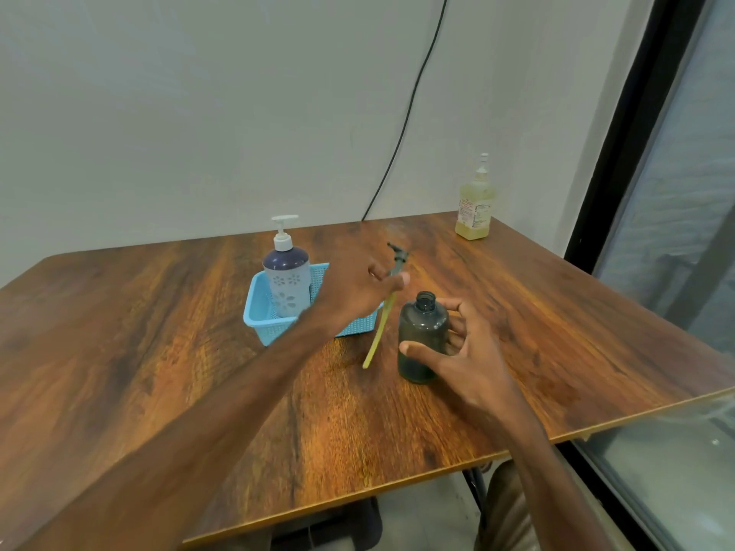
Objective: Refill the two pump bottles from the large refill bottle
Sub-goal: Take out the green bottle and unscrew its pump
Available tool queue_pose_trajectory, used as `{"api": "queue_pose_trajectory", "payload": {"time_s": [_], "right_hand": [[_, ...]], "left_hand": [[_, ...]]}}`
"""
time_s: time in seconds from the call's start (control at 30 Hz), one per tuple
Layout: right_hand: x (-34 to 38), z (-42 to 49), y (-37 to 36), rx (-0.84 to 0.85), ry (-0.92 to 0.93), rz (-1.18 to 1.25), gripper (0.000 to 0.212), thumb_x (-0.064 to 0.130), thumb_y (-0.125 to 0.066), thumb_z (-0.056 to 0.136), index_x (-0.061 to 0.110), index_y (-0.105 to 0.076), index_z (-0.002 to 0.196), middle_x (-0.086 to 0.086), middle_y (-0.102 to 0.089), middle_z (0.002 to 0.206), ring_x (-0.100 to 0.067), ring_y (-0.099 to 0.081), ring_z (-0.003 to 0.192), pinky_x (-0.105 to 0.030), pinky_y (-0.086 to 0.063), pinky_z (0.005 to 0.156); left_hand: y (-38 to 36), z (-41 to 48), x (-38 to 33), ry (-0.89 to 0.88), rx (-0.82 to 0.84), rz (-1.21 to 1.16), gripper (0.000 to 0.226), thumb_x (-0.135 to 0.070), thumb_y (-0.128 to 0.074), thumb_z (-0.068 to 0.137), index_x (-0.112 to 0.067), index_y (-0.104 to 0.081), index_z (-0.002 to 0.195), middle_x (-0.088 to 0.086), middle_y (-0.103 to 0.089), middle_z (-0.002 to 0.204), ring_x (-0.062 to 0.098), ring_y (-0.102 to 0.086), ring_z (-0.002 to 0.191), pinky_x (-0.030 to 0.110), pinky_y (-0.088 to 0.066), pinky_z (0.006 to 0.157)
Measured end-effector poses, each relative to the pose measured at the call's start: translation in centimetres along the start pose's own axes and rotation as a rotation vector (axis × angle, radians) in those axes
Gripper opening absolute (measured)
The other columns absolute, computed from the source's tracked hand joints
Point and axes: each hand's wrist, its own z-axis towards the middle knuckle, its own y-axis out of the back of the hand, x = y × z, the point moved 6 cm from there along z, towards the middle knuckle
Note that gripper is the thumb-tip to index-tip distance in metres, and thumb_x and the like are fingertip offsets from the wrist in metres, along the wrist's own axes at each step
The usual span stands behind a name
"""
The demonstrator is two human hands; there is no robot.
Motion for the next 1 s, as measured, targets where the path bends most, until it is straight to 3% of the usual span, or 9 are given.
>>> {"api": "queue_pose_trajectory", "payload": {"time_s": [0.1,0.27,0.37,0.43,0.53,0.63,0.77,0.87,1.0], "right_hand": [[-0.1,-0.1,0.6,0.017,-0.014,0.001,0.073,0.039,-0.091,0.064,0.037,-0.049,0.123,0.021,-0.055,0.123,0.003,-0.055,0.112,-0.011,-0.044,0.087],[0.1,-0.1,0.6,0.029,-0.017,-0.011,0.073,0.041,-0.090,0.064,0.037,-0.048,0.124,0.021,-0.054,0.125,0.005,-0.053,0.113,-0.005,-0.043,0.082],[0.0,-0.1,0.6,0.025,-0.016,0.004,0.079,0.050,-0.089,0.057,0.038,-0.048,0.123,0.017,-0.056,0.129,0.001,-0.055,0.116,-0.016,-0.047,0.095],[0.1,-0.1,0.7,0.023,-0.020,-0.008,0.080,0.052,-0.088,0.056,0.038,-0.048,0.124,0.020,-0.054,0.127,0.003,-0.054,0.114,-0.019,-0.047,0.096],[0.2,-0.2,0.7,0.022,-0.020,-0.021,0.076,0.040,-0.089,0.064,0.035,-0.047,0.126,0.030,-0.048,0.115,0.015,-0.050,0.100,-0.005,-0.043,0.081],[0.1,-0.3,0.7,0.026,-0.024,-0.034,0.075,0.038,-0.089,0.066,0.034,-0.046,0.128,0.026,-0.048,0.120,0.011,-0.052,0.103,-0.003,-0.042,0.082],[0.1,-0.3,0.6,0.019,-0.031,-0.052,0.076,0.040,-0.089,0.067,0.036,-0.045,0.129,0.018,-0.046,0.130,-0.002,-0.048,0.117,-0.013,-0.041,0.091],[0.0,-0.3,0.6,0.014,-0.031,-0.048,0.077,0.040,-0.089,0.067,0.036,-0.045,0.129,0.014,-0.050,0.136,-0.003,-0.050,0.118,-0.011,-0.040,0.089],[-0.2,-0.2,0.5,0.009,-0.039,-0.043,0.078,0.041,-0.089,0.066,0.035,-0.045,0.130,0.008,-0.052,0.142,-0.003,-0.051,0.119,-0.009,-0.040,0.086]], "left_hand": [[-2.0,-0.8,0.8,-0.006,0.086,0.179,0.032,-0.050,-0.075,0.090,-0.020,-0.084,0.097,-0.002,-0.078,0.093,0.015,-0.071,0.087,0.031,-0.050,0.074],[-3.6,-1.9,0.7,-0.019,0.080,0.278,0.023,-0.032,-0.074,0.095,-0.019,-0.080,0.113,0.003,-0.079,0.107,0.019,-0.072,0.092,0.039,-0.061,0.087],[-3.8,-2.2,0.4,-0.055,0.004,0.415,0.022,-0.027,-0.073,0.095,-0.015,-0.075,0.113,0.006,-0.075,0.107,0.024,-0.070,0.097,0.041,-0.060,0.088],[-4.0,-2.6,0.2,-0.089,-0.025,0.482,0.020,-0.028,-0.073,0.095,-0.013,-0.072,0.108,0.007,-0.073,0.104,0.025,-0.068,0.096,0.040,-0.058,0.085],[-4.4,-3.3,0.4,-0.128,-0.018,0.529,0.017,-0.030,-0.066,0.099,-0.014,-0.064,0.103,0.008,-0.069,0.105,0.021,-0.060,0.090,0.035,-0.051,0.077],[-4.5,-3.8,0.5,-0.154,-0.031,0.541,0.023,-0.037,-0.059,0.102,-0.014,-0.061,0.104,0.006,-0.063,0.099,0.021,-0.052,0.086,0.034,-0.041,0.072],[-4.6,-3.9,0.9,-0.162,-0.049,0.589,0.030,-0.040,-0.057,0.104,-0.012,-0.064,0.112,0.011,-0.069,0.111,0.026,-0.063,0.101,0.034,-0.046,0.077],[-4.4,-4.3,1.6,-0.176,-0.060,0.623,0.033,-0.041,-0.060,0.103,-0.013,-0.067,0.118,0.009,-0.071,0.114,0.023,-0.065,0.103,0.030,-0.044,0.074],[-3.9,-4.8,2.8,-0.170,-0.043,0.640,0.035,-0.047,-0.066,0.098,-0.016,-0.070,0.113,0.006,-0.072,0.108,0.024,-0.067,0.100,0.037,-0.057,0.082]]}}
